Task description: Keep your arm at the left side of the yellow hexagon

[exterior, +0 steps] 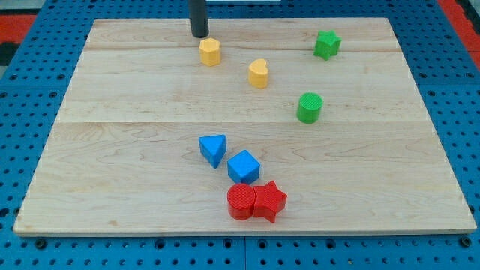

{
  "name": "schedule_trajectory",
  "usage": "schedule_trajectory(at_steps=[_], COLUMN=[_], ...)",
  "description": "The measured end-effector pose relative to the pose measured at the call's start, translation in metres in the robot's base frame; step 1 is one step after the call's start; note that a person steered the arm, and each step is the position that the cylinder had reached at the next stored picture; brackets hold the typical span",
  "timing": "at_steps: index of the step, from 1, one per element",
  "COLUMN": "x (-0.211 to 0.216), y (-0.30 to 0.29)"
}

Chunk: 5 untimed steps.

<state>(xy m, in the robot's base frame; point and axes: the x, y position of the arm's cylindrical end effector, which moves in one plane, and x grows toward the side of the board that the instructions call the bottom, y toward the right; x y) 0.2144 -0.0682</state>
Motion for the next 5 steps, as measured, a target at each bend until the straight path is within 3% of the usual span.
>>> schedule_trajectory(at_steps=[5], x=[-0.021], y=[-0.014])
